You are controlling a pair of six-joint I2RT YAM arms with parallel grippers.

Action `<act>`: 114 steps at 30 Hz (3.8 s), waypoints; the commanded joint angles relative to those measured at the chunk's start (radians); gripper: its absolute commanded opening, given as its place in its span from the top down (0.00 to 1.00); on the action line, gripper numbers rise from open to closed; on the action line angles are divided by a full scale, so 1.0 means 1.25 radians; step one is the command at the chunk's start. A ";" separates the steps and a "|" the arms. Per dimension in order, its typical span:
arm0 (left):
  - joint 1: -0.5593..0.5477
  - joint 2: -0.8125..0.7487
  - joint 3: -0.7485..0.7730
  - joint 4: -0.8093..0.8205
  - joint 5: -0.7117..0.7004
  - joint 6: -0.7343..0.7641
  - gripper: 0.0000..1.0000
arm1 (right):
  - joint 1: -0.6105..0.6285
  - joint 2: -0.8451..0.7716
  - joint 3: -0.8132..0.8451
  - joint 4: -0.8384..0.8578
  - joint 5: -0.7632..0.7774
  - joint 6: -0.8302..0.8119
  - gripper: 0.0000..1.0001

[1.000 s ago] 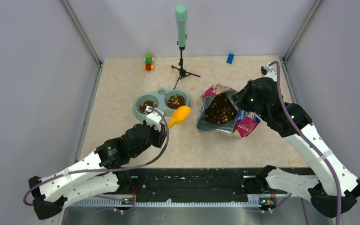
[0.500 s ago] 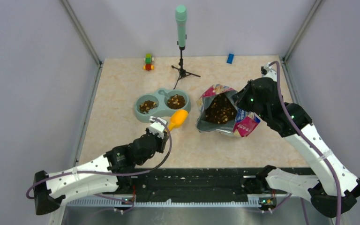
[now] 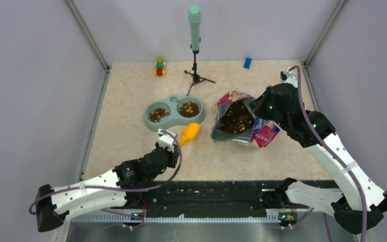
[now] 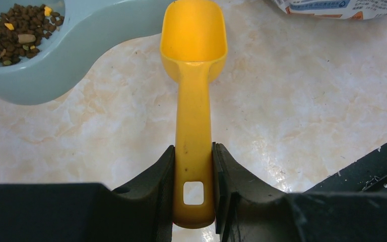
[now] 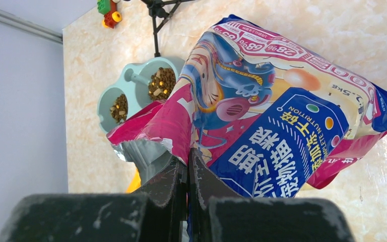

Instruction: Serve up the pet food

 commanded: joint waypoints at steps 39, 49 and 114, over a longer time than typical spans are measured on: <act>-0.019 0.081 0.036 -0.036 -0.017 -0.148 0.34 | -0.006 0.002 0.003 0.035 -0.019 -0.016 1.00; -0.018 0.124 0.232 0.083 0.015 0.160 0.37 | -0.006 -0.004 0.000 0.032 -0.054 -0.033 1.00; 0.259 0.655 0.773 -0.150 0.927 0.943 0.52 | -0.157 0.212 0.334 -0.243 -0.537 -0.417 1.00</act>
